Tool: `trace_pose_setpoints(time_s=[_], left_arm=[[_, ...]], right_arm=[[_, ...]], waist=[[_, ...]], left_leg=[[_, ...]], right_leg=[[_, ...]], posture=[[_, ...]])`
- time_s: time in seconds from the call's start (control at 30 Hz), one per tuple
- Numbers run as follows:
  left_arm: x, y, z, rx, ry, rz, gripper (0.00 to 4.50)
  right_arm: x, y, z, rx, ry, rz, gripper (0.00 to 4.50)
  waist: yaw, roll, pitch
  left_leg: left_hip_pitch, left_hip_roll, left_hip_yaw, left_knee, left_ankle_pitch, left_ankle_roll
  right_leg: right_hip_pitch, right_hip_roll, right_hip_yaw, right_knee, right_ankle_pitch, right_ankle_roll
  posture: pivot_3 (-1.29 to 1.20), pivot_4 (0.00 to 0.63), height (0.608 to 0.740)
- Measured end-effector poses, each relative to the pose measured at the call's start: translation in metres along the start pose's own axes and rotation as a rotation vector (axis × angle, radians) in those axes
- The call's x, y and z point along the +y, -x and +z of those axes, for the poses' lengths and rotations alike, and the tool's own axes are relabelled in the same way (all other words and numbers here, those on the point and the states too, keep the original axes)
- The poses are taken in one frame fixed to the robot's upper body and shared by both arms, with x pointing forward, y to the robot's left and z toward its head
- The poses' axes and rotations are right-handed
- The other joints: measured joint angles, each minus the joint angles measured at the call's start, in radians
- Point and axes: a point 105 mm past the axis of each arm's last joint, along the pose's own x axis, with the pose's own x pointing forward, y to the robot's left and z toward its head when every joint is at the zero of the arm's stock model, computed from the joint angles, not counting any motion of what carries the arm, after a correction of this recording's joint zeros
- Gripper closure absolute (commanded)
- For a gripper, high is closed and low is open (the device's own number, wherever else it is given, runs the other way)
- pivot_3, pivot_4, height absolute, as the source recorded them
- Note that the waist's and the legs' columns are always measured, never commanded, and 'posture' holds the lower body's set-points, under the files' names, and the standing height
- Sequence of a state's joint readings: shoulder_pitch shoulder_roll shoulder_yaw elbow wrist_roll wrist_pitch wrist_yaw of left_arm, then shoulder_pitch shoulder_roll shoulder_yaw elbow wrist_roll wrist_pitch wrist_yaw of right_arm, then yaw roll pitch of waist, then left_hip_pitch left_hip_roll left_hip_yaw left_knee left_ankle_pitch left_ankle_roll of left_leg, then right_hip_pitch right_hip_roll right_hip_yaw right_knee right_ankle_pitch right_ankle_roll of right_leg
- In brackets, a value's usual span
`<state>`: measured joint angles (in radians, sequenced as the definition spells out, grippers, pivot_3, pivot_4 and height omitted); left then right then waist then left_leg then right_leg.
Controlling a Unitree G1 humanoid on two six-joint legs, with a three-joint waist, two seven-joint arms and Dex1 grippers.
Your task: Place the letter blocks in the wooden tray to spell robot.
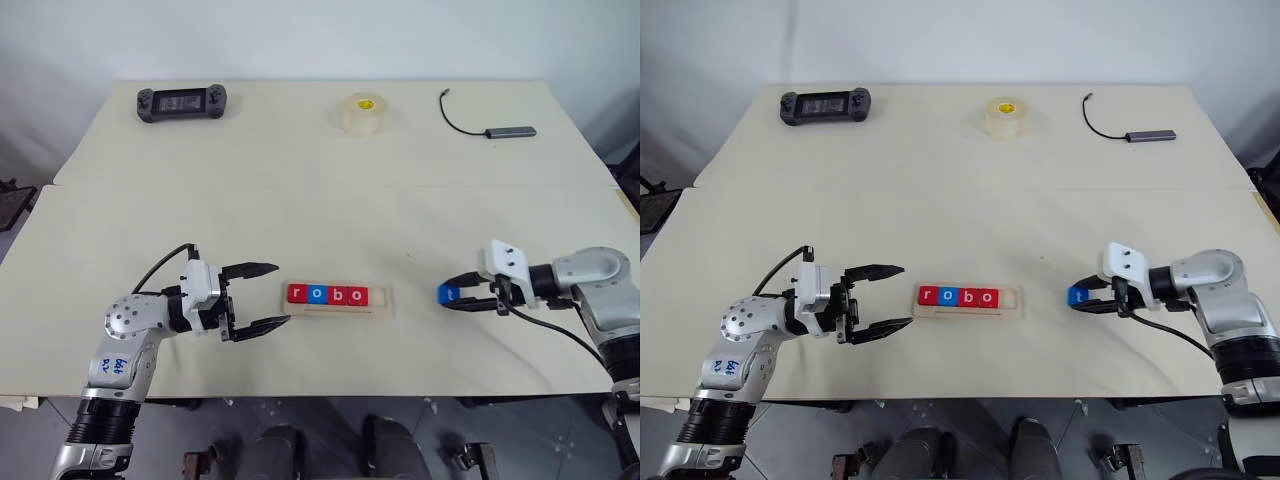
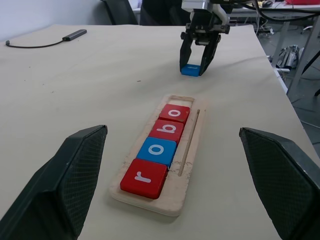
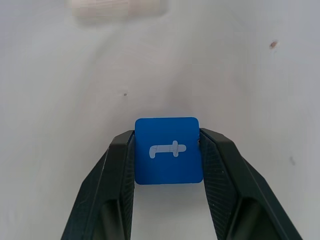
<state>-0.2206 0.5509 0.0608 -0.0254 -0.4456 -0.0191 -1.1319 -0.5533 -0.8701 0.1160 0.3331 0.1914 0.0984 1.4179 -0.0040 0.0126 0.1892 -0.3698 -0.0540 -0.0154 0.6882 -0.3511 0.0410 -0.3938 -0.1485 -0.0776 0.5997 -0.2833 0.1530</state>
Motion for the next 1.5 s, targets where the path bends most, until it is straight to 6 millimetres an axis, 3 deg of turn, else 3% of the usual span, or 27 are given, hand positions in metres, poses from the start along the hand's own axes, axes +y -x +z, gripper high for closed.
trace_pose_setpoints(time_s=[0.13, 0.23, 0.4, 0.77, 1.07, 1.23, 1.37, 1.5], left_arm=[[0.001, 0.0, 0.0, -0.002, -0.002, 0.011, 0.0], [0.001, 0.0, -0.001, -0.002, 0.002, 0.019, 0.0], [-0.005, 0.002, -0.005, 0.003, 0.018, 0.028, 0.0], [-0.006, 0.009, -0.005, 0.017, 0.012, 0.07, 0.0], [-0.005, 0.009, -0.004, 0.016, 0.011, 0.081, 0.0], [-0.005, 0.009, -0.004, 0.016, 0.009, 0.083, 0.0], [-0.004, 0.009, -0.004, 0.017, 0.009, 0.084, 0.0], [-0.003, 0.009, -0.003, 0.015, 0.006, 0.083, 0.0]], right_arm=[[0.001, -0.022, 0.05, -0.058, 0.035, 0.052, 3.04], [0.008, -0.041, 0.066, -0.07, 0.034, 0.093, 3.04], [0.015, -0.062, 0.059, -0.02, -0.005, 0.127, 3.04], [0.018, -0.066, 0.054, 0.012, -0.007, 0.141, 3.04], [0.021, -0.067, 0.051, 0.032, -0.039, 0.143, 0.04], [0.021, -0.05, 0.057, -0.012, -0.057, 0.127, 0.04], [0.013, -0.026, 0.051, -0.014, -0.082, 0.057, 1.35], [0.016, -0.024, 0.035, 0.014, -0.128, 0.057, 2.73]], waist=[[0.002, 0.0, 0.0], [0.009, 0.0, 0.0], [0.018, 0.0, 0.0], [0.009, 0.0, 0.0], [0.004, 0.0, 0.0], [0.006, 0.0, 0.0], [0.006, 0.0, 0.0], [0.004, 0.0, 0.0]], left_leg=[[0.0, 0.002, -0.001, 0.0, 0.0, -0.002], [-0.001, 0.001, -0.002, 0.001, -0.001, -0.001], [-0.002, -0.002, -0.002, 0.001, -0.001, 0.0], [-0.002, -0.001, -0.002, 0.001, -0.001, 0.0], [-0.002, -0.001, -0.002, 0.001, -0.001, 0.0], [-0.002, -0.001, -0.002, 0.001, -0.001, 0.0], [-0.002, -0.001, -0.002, 0.001, -0.001, 0.0], [-0.002, -0.001, -0.002, 0.001, -0.001, 0.0]], right_leg=[[0.0, 0.001, -0.001, 0.0, 0.0, -0.001], [0.0, 0.0, -0.002, 0.0, 0.0, -0.001], [-0.001, -0.001, -0.001, 0.0, 0.0, -0.001], [-0.001, 0.0, -0.002, 0.0, 0.0, -0.001], [-0.001, 0.0, -0.002, 0.001, 0.0, -0.001], [-0.001, 0.0, -0.002, 0.0, 0.0, -0.001], [0.0, 0.0, -0.002, 0.0, 0.0, -0.001], [0.0, 0.0, -0.001, 0.0, 0.0, -0.001]], posture=[[0.0, 0.15, 0.74], [0.0, 0.15, 0.74], [0.0, 0.15, 0.74], [0.0, 0.15, 0.74], [0.0, 0.15, 0.74], [0.0, 0.15, 0.74], [0.0, 0.15, 0.74], [0.0, 0.15, 0.74]])
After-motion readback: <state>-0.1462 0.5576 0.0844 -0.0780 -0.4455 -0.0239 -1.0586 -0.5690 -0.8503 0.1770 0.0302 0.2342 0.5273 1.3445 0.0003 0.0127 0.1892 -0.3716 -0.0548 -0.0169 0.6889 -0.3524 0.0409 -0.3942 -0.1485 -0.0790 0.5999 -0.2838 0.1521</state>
